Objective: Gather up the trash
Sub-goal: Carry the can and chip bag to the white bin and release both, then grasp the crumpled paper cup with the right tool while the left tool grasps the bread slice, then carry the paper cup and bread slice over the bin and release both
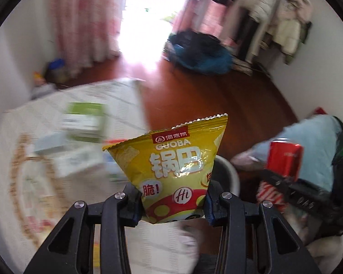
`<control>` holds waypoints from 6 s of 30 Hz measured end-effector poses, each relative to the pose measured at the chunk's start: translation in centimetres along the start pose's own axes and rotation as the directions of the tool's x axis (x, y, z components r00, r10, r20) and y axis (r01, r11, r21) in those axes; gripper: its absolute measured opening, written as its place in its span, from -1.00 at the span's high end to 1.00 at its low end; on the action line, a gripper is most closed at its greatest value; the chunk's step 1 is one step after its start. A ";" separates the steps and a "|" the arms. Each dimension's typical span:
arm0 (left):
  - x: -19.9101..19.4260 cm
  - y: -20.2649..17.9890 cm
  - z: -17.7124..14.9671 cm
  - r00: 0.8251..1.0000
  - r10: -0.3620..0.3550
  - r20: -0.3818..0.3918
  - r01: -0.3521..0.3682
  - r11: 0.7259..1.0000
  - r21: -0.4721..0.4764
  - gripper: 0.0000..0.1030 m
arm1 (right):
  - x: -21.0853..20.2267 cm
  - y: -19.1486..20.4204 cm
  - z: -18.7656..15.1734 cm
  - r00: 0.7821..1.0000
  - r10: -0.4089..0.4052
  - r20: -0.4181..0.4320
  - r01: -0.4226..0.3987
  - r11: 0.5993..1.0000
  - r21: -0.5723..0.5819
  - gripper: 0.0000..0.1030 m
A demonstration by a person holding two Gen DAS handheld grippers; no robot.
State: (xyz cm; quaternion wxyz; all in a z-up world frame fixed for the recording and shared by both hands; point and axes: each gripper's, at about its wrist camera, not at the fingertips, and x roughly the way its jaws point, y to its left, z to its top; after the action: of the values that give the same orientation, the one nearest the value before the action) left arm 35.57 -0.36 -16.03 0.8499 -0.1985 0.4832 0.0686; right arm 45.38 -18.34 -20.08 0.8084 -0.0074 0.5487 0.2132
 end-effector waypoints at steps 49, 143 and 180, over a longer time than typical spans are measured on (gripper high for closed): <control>8.2 -7.4 -4.6 0.972 0.208 -0.113 -0.187 0.968 0.167 -0.95 | 2.5 -11.4 -8.3 0.966 -0.222 -0.134 0.235 0.967 0.097 -1.00; -9.5 8.9 -7.1 0.939 0.249 0.237 -0.250 0.968 -0.030 0.44 | -4.5 12.3 -6.9 0.996 0.078 0.046 -0.070 0.986 -0.154 0.12; 23.4 -6.1 -3.2 0.932 -0.002 -0.362 0.020 0.999 0.046 -0.90 | 16.4 -15.2 -5.4 0.970 -0.109 -0.219 0.145 0.977 0.154 -0.69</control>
State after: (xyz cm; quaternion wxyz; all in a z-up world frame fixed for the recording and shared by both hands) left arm 47.15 -9.00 -35.64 0.7515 -0.1894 0.6318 0.0143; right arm 50.98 -27.99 -40.21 0.7557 0.0033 0.6453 0.1117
